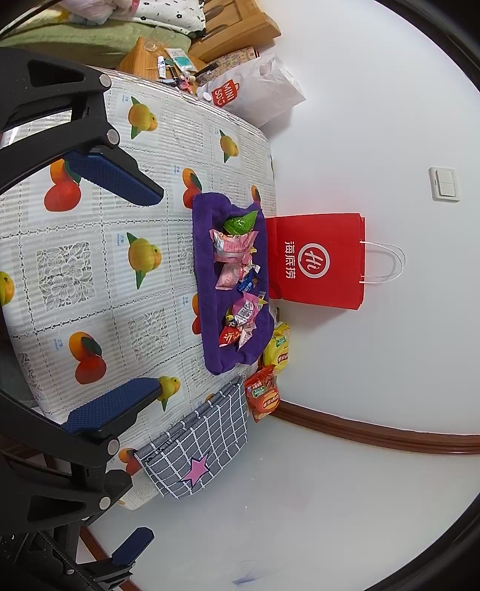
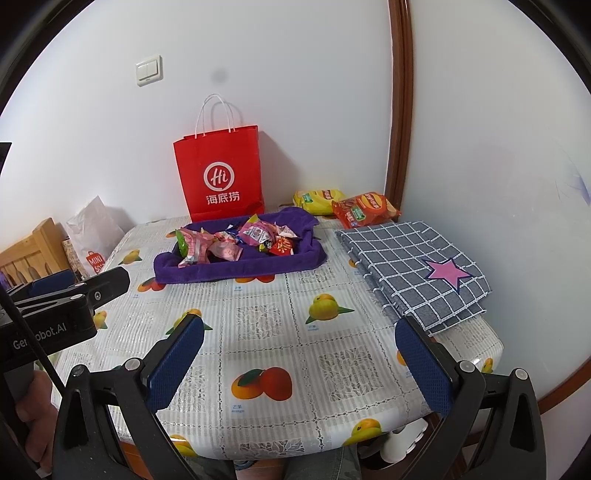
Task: Organize snacks
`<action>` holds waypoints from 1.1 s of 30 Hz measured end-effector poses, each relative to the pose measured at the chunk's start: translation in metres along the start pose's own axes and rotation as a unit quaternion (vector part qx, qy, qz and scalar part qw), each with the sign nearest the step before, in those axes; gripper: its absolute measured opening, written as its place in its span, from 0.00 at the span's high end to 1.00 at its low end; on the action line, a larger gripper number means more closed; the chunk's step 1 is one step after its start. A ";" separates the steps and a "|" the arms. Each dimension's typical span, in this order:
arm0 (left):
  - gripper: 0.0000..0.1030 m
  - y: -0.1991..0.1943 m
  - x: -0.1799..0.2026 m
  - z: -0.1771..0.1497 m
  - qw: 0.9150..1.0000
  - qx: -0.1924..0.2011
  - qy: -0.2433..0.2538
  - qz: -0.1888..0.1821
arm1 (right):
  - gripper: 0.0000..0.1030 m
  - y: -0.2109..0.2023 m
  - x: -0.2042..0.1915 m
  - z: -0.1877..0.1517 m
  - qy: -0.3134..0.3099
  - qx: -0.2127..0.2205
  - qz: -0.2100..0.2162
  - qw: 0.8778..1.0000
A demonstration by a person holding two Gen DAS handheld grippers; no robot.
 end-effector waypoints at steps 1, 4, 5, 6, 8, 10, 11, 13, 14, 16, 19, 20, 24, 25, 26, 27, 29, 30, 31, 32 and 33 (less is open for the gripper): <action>0.08 0.000 0.001 0.000 1.000 0.000 0.000 0.000 | 0.01 0.000 0.000 0.000 0.000 0.000 0.000 1.000; 0.08 0.000 0.001 0.000 1.000 0.000 0.000 0.000 | 0.01 0.000 0.000 0.000 0.001 0.000 0.000 1.000; 0.08 0.000 0.001 0.000 1.000 0.000 0.000 0.000 | 0.01 0.000 0.000 0.000 0.001 0.000 0.000 1.000; 0.08 0.000 0.001 0.000 1.000 0.000 0.000 -0.001 | 0.01 -0.001 -0.001 0.000 0.000 0.000 0.001 1.000; 0.08 -0.001 0.001 0.000 1.000 0.000 0.000 0.000 | 0.01 -0.001 -0.001 -0.001 0.000 0.000 0.000 1.000; 0.08 -0.001 0.001 0.000 1.000 0.000 0.000 -0.001 | 0.01 -0.001 -0.001 -0.001 0.000 0.000 0.000 1.000; 0.08 -0.001 0.001 0.000 1.000 0.000 -0.001 -0.001 | 0.01 -0.001 -0.001 0.000 0.000 0.000 0.001 1.000; 0.08 0.000 0.001 0.000 1.000 0.000 0.000 -0.001 | 0.01 -0.002 -0.001 -0.001 0.000 0.001 0.001 1.000; 0.08 0.000 0.001 0.000 1.000 0.000 0.000 -0.001 | 0.01 -0.002 -0.001 -0.001 0.000 0.002 0.001 1.000; 0.08 0.000 0.001 0.000 1.000 -0.001 0.000 -0.001 | 0.01 -0.003 -0.001 -0.001 0.000 0.002 0.001 1.000; 0.08 0.000 0.001 0.000 1.000 0.000 0.000 -0.001 | 0.01 -0.003 -0.001 0.000 -0.001 0.002 0.001 1.000; 0.08 -0.001 0.001 0.000 1.000 0.000 -0.001 -0.001 | 0.01 -0.003 -0.001 0.000 0.000 0.003 0.001 1.000; 0.08 -0.001 0.001 -0.001 1.000 0.000 0.000 -0.002 | 0.01 -0.006 -0.002 0.000 -0.001 0.005 0.001 1.000; 0.08 -0.001 0.001 -0.001 1.000 0.000 0.000 -0.002 | 0.01 -0.006 -0.001 0.000 -0.001 0.005 0.001 1.000; 0.08 0.000 0.002 -0.001 1.000 0.000 0.000 -0.002 | 0.01 -0.006 -0.001 0.000 -0.001 0.005 0.001 1.000; 0.08 -0.001 0.001 -0.001 1.000 -0.001 -0.001 -0.001 | 0.01 -0.006 -0.002 0.000 -0.001 0.006 0.001 1.000; 0.08 -0.001 0.002 -0.001 1.000 -0.001 -0.001 -0.001 | 0.01 -0.007 -0.002 0.000 0.000 0.007 0.001 1.000; 0.08 -0.001 0.001 -0.001 1.000 -0.001 -0.001 -0.001 | 0.01 -0.008 -0.002 0.000 0.000 0.007 0.002 1.000; 0.08 -0.001 0.001 -0.001 1.000 -0.001 -0.001 -0.001 | 0.01 -0.008 -0.002 0.000 -0.001 0.008 0.002 1.000; 0.08 -0.001 0.002 -0.002 1.000 -0.002 -0.001 -0.001 | 0.01 -0.008 -0.003 0.000 -0.002 0.008 0.002 1.000; 0.08 -0.001 0.002 -0.002 1.000 -0.001 0.000 -0.002 | 0.01 -0.008 -0.003 0.000 -0.002 0.008 0.002 1.000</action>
Point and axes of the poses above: each gripper's, at about its wrist camera, not at the fingertips, and y roughly the way its jaws point, x to its right, z to its top, the point moved 4 cm from there along y, roughly the way its jaws point, and after that the axes turned 14 degrees about -y, right-handed, at the moved point
